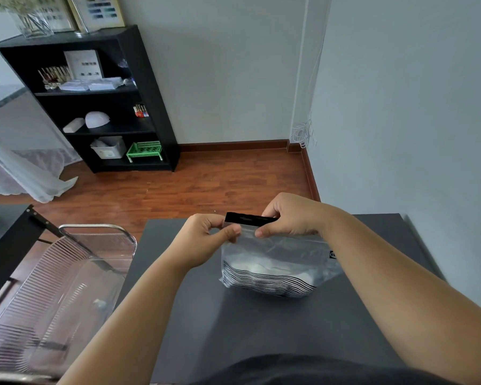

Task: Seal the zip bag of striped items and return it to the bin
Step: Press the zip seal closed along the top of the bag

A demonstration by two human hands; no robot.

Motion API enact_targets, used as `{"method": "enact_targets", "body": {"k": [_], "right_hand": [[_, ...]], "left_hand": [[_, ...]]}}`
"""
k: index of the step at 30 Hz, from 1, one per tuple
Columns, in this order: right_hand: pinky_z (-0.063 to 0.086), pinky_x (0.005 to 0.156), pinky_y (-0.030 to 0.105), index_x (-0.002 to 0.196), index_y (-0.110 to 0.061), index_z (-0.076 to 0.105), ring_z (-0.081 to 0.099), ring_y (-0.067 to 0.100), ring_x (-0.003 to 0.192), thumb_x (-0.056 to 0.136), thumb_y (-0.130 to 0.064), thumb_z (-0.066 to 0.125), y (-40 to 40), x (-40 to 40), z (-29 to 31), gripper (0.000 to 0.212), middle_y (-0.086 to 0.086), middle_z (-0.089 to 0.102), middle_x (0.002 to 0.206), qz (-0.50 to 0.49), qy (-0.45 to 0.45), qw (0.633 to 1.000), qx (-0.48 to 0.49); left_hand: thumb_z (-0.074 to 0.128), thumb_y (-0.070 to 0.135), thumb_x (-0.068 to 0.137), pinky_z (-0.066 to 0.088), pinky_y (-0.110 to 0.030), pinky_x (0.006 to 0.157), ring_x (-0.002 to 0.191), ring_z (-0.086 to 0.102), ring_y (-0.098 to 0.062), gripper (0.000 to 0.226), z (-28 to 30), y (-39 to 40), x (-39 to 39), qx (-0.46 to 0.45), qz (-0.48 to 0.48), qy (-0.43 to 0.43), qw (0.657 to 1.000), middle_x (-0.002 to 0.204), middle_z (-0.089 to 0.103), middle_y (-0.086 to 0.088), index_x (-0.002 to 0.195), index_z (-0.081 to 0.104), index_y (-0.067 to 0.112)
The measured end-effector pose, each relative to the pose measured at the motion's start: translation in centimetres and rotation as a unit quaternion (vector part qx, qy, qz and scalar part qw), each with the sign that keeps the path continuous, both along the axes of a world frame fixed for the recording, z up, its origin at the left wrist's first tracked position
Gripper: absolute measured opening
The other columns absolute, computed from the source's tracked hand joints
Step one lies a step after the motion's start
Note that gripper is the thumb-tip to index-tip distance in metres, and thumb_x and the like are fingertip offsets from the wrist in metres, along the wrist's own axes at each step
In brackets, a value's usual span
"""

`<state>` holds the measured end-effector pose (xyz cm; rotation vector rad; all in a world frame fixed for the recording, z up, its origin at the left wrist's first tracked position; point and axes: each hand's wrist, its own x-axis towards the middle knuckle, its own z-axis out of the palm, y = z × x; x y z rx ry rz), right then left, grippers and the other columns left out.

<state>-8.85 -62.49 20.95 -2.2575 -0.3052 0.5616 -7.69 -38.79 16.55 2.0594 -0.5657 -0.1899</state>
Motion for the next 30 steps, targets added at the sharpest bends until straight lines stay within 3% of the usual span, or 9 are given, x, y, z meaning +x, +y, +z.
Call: {"method": "enact_targets", "body": {"k": [5, 7, 10, 14, 16, 20, 24, 26, 30], "right_hand": [[0.039, 0.06, 0.022, 0.066, -0.03, 0.076, 0.05, 0.001, 0.052, 0.076, -0.044, 0.08, -0.3, -0.1, -0.1, 0.017, -0.011, 0.061, 0.057, -0.002, 0.007, 1.0, 0.013], [0.043, 0.064, 0.024, 0.07, -0.029, 0.078, 0.055, 0.003, 0.058, 0.076, -0.045, 0.079, -0.4, -0.2, -0.2, 0.017, -0.003, 0.069, 0.065, -0.003, 0.009, 1.0, 0.017], [0.044, 0.069, 0.029, 0.076, -0.027, 0.079, 0.057, 0.011, 0.065, 0.076, -0.048, 0.078, -0.6, -0.3, -0.4, 0.022, 0.013, 0.073, 0.082, -0.002, 0.009, 1.0, 0.016], [0.041, 0.069, 0.034, 0.077, -0.024, 0.078, 0.051, 0.021, 0.068, 0.075, -0.053, 0.076, -0.8, -0.2, -0.6, 0.029, 0.028, 0.067, 0.089, 0.001, 0.007, 1.0, 0.019], [0.041, 0.069, 0.033, 0.076, -0.025, 0.078, 0.05, 0.02, 0.068, 0.075, -0.052, 0.077, -0.9, -0.3, -0.7, 0.027, 0.027, 0.068, 0.086, -0.001, 0.008, 1.0, 0.024], [0.04, 0.065, 0.027, 0.068, -0.023, 0.075, 0.051, 0.01, 0.062, 0.078, -0.043, 0.078, -0.9, -0.7, -0.8, 0.022, 0.002, 0.063, 0.066, -0.007, -0.002, 0.999, 0.052], [0.035, 0.062, 0.028, 0.066, -0.021, 0.072, 0.045, 0.011, 0.059, 0.082, -0.035, 0.076, -0.7, -0.8, -1.0, 0.021, 0.001, 0.055, 0.062, 0.013, -0.011, 0.998, 0.066], [0.032, 0.061, 0.03, 0.069, -0.016, 0.072, 0.042, 0.014, 0.059, 0.083, -0.032, 0.076, -0.6, -0.9, -1.1, 0.022, 0.003, 0.052, 0.062, 0.022, -0.013, 0.997, 0.077], [0.03, 0.061, 0.031, 0.07, -0.016, 0.074, 0.04, 0.018, 0.06, 0.081, -0.036, 0.077, -0.5, -1.0, -1.0, 0.022, 0.006, 0.051, 0.062, 0.018, 0.0, 0.996, 0.089]], "left_hand": [[0.064, 0.059, 0.078, 0.051, -0.039, 0.08, 0.079, 0.069, -0.021, 0.039, 0.0, 0.0, 0.1, -0.004, 0.008, 0.004, 1.0, 0.074, 0.074, 0.002, 0.073, 0.076, 0.022], [0.064, 0.061, 0.077, 0.051, -0.042, 0.079, 0.079, 0.068, -0.025, 0.039, 0.0, 0.0, 0.2, -0.006, 0.006, 0.001, 1.0, 0.074, 0.074, 0.0, 0.073, 0.075, 0.024], [0.065, 0.061, 0.076, 0.051, -0.04, 0.078, 0.078, 0.068, -0.025, 0.038, -0.1, 0.0, 0.2, -0.009, 0.011, -0.001, 1.0, 0.073, 0.074, 0.0, 0.073, 0.075, 0.025], [0.068, 0.056, 0.077, 0.049, -0.03, 0.073, 0.076, 0.068, -0.019, 0.033, -0.3, -0.3, 0.2, -0.017, 0.013, 0.001, 1.0, 0.072, 0.074, 0.002, 0.071, 0.075, 0.024], [0.07, 0.051, 0.079, 0.048, -0.027, 0.072, 0.072, 0.067, -0.015, 0.03, -0.3, -0.4, 0.1, -0.022, 0.014, 0.005, 1.0, 0.071, 0.074, 0.003, 0.071, 0.075, 0.023], [0.07, 0.043, 0.084, 0.043, -0.015, 0.07, 0.071, 0.064, 0.0, 0.027, -0.1, -0.5, -0.3, -0.017, 0.018, -0.034, 0.999, 0.069, 0.072, 0.013, 0.067, 0.074, 0.022], [0.066, 0.045, 0.085, 0.037, -0.009, 0.069, 0.074, 0.062, -0.001, 0.03, 0.1, -0.8, -1.0, -0.009, 0.031, -0.082, 0.996, 0.068, 0.067, 0.019, 0.062, 0.069, 0.026], [0.064, 0.048, 0.084, 0.04, -0.011, 0.07, 0.072, 0.062, 0.0, 0.031, 0.0, -0.8, -1.3, -0.033, 0.032, -0.058, 0.997, 0.068, 0.068, 0.017, 0.064, 0.07, 0.026], [0.069, 0.048, 0.08, 0.046, -0.034, 0.077, 0.071, 0.062, -0.004, 0.022, -0.4, -0.6, -1.7, -0.085, 0.057, 0.007, 0.995, 0.073, 0.07, 0.014, 0.081, 0.073, 0.027]]}}
